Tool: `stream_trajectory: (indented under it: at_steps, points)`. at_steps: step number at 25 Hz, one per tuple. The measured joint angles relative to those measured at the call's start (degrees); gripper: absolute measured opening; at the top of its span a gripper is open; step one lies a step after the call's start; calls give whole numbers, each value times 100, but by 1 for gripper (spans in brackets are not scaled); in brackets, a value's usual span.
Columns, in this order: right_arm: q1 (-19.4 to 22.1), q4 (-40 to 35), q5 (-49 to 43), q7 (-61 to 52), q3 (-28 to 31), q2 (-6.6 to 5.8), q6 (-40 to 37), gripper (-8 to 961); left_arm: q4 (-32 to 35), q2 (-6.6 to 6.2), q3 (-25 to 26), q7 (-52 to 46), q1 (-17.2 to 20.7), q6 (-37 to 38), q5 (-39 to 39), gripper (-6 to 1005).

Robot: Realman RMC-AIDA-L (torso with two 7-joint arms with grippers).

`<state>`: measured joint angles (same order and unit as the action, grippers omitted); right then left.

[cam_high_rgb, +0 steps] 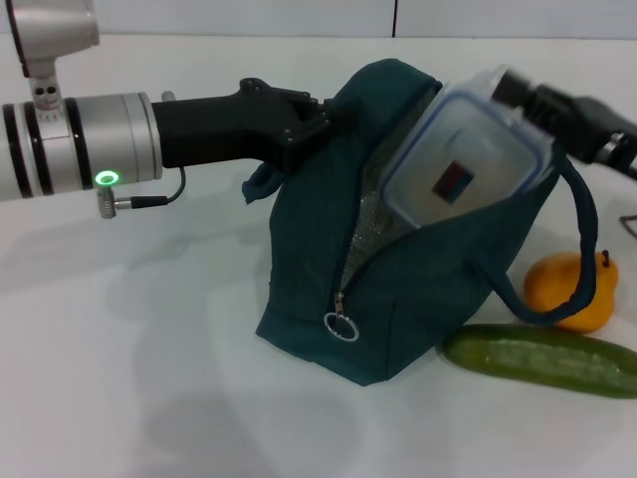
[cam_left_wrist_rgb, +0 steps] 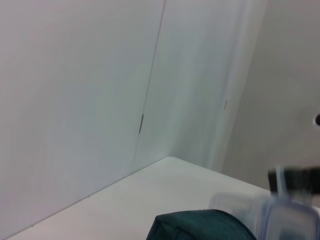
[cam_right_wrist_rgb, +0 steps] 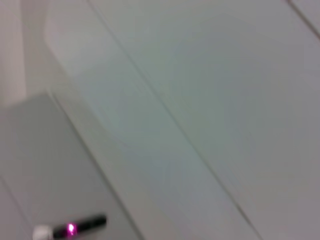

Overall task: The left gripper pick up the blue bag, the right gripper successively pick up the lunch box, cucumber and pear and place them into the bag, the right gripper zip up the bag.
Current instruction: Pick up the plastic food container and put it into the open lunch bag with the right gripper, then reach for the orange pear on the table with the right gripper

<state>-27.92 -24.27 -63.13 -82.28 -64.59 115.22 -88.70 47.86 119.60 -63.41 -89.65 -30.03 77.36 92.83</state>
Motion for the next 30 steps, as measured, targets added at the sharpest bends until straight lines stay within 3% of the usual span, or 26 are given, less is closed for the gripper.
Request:
stream_trajectory:
  at_steps: [6,17,23,28,30]
  points:
    - [-245,-17,-718,-25,-6,6,314,93,-249,7,-21,0,-194,-64,-15,47]
    - [-398,-179,-909,0,17,-16,289,94,-518,10,-30,176,-339,-124,-71,47]
    - [-147,-467,-863,421,274,15,129,364,-662,8,-32,283,-431,-336,-83,47]
    - [462,-590,-852,1561,983,-3,-434,537,-788,10,-21,412,-431,-401,-92,47]
    - [762,-462,-793,1959,1279,7,-476,553,-861,10,3,471,-429,-410,-94,47]
